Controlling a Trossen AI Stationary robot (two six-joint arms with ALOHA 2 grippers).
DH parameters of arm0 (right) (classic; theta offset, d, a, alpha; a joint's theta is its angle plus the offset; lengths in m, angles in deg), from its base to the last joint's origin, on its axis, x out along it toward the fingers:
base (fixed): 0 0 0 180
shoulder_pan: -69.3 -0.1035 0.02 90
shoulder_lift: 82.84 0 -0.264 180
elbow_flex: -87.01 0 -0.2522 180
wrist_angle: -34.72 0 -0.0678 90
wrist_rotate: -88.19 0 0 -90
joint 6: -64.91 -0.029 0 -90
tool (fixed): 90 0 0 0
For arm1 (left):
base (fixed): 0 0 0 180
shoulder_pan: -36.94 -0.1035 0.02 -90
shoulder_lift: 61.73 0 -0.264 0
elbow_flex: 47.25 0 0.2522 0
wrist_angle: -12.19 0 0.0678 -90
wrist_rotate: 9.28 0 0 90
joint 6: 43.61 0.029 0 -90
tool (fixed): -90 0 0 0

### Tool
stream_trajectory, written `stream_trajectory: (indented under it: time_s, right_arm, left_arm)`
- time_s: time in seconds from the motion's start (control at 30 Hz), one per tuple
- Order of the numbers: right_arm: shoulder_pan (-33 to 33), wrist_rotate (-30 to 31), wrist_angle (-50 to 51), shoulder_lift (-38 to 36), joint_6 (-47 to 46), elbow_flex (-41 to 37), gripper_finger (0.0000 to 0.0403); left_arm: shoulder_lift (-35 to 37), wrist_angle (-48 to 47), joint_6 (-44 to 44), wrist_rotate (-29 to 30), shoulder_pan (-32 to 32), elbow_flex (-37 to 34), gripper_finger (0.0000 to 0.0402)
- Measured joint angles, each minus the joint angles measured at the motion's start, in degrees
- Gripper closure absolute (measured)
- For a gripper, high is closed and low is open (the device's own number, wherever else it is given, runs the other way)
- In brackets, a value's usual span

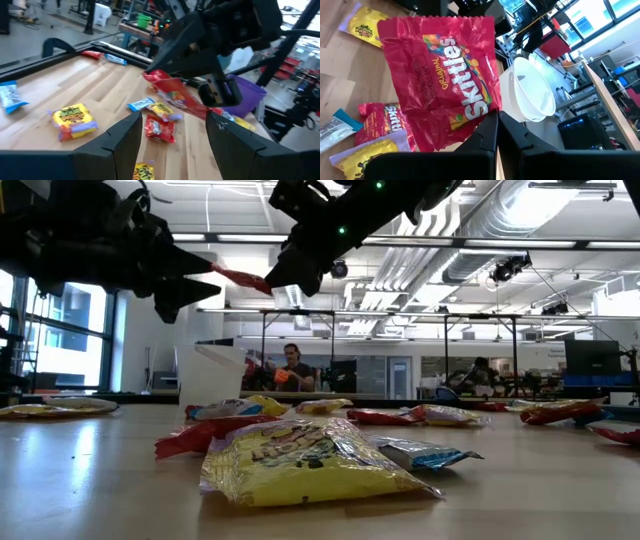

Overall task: Sort candy
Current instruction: Put the red candy into the white bucket

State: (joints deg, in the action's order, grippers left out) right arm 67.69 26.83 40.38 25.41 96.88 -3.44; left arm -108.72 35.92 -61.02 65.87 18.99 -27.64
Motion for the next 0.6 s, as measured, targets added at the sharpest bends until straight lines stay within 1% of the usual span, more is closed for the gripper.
stream_trajectory:
  time_s: [0.2,0.4,0.6]
  right_arm:
    - [0.06,1.52,0.00,0.00,0.48,0.00,0.0403]
    - [0.06,1.57,-0.29,0.02,0.64,0.00,0.0403]
    - [0.08,-0.96,-2.61,0.02,0.64,0.00,0.0403]
  left_arm:
    - [0.01,-0.24,0.14,-0.32,0.00,0.00,0.0194]
    - [0.01,-0.17,0.58,-0.42,0.00,0.00,0.0194]
    - [-0.36,3.09,0.55,-0.13,-0.04,0.00,0.0194]
